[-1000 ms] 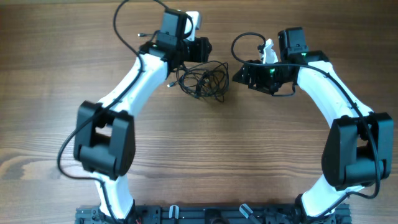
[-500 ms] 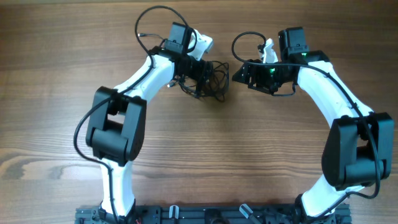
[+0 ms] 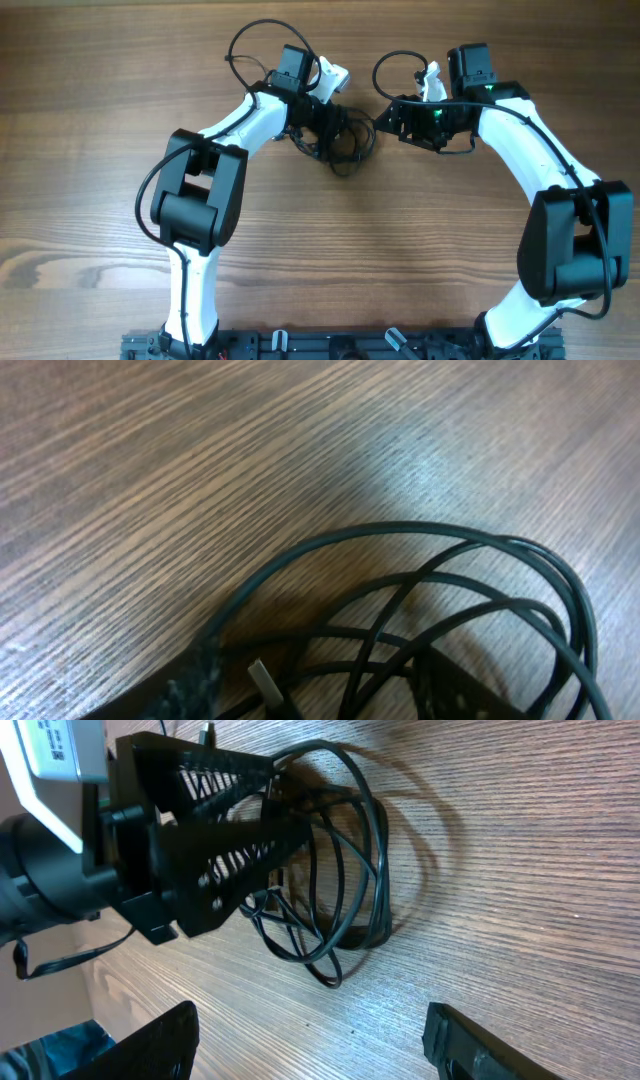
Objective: Untangle cables
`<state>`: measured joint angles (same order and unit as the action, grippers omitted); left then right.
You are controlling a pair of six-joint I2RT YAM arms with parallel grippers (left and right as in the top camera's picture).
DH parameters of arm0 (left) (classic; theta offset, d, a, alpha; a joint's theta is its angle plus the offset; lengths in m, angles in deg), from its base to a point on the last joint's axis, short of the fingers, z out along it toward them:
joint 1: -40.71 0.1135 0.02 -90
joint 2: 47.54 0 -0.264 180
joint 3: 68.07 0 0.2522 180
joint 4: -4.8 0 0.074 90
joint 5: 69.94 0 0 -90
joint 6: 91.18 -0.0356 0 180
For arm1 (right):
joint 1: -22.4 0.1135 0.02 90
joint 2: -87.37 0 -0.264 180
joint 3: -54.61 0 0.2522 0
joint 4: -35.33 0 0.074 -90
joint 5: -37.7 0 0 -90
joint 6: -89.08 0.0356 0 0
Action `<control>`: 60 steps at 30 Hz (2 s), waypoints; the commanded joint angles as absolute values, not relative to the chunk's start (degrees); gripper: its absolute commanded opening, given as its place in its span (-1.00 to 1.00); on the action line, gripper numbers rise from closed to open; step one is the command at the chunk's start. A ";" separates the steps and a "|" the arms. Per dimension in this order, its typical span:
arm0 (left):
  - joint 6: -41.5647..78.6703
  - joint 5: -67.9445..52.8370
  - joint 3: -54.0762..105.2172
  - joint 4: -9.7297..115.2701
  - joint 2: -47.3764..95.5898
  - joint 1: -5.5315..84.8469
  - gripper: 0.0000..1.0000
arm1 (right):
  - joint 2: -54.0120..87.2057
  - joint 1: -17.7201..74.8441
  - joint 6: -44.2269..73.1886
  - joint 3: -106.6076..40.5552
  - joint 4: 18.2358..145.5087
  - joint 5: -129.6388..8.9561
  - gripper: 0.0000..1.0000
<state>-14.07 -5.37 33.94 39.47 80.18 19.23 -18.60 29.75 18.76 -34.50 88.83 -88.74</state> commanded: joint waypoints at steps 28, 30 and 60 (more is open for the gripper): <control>28.51 -7.31 33.68 62.57 75.57 33.68 -0.35 | -19.15 40.90 15.53 -34.44 81.58 -89.64 0.58; 27.92 -3.75 33.68 63.23 72.25 33.70 -0.32 | -19.15 42.26 15.57 -34.44 80.51 -89.64 0.58; 12.47 -3.29 33.68 45.50 78.65 32.26 -0.06 | -26.73 49.58 16.23 -34.44 57.67 -78.49 0.24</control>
